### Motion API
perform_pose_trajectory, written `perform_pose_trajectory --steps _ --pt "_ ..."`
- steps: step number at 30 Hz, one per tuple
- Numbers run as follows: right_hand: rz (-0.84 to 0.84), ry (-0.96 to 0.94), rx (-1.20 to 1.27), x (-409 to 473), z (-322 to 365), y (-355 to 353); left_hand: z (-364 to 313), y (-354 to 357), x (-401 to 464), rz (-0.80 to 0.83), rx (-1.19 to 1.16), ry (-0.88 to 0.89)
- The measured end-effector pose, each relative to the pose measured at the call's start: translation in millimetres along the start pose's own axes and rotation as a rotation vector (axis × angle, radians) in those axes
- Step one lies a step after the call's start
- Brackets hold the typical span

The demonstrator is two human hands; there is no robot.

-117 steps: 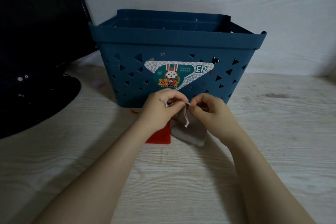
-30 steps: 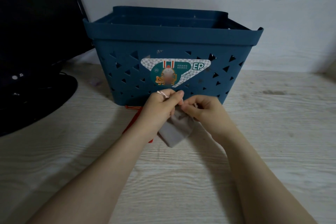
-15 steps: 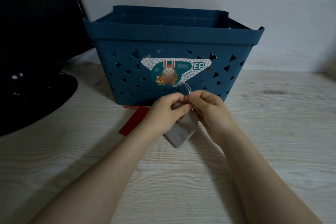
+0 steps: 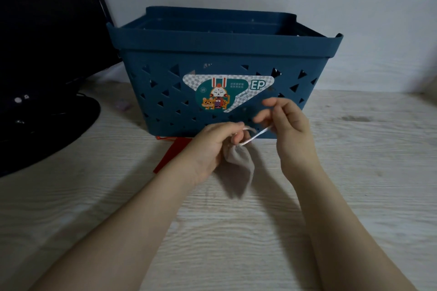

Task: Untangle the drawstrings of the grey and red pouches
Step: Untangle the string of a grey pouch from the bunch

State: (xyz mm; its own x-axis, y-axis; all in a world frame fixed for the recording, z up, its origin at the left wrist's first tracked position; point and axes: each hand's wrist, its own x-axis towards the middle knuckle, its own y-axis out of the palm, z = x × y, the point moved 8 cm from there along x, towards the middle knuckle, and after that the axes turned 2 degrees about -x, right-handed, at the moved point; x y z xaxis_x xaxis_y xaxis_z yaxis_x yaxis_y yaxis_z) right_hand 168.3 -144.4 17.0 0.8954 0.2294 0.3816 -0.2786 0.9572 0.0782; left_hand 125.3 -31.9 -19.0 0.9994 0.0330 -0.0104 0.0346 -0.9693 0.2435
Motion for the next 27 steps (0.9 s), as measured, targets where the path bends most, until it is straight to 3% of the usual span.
perform_pose_trajectory --steps 2,5,10,16,21,27 --pt "0.026 -0.117 -0.048 -3 10 3 -2 -7 0 -0.075 0.292 0.05" --pt "0.098 -0.183 -0.076 -8 15 13 2 2 0 -0.01 0.553 0.076" --pt "0.125 -0.117 -0.057 -11 7 22 8 21 -7 0.168 0.686 0.101" --pt "0.142 0.028 0.03 -11 -2 26 5 18 -5 0.18 0.891 0.178" --pt "0.124 0.084 -0.25 -9 -16 21 -3 0 2 -0.041 0.751 0.211" --pt "0.18 -0.014 -0.495 -13 -10 29 -6 -11 6 -0.137 0.685 0.184"
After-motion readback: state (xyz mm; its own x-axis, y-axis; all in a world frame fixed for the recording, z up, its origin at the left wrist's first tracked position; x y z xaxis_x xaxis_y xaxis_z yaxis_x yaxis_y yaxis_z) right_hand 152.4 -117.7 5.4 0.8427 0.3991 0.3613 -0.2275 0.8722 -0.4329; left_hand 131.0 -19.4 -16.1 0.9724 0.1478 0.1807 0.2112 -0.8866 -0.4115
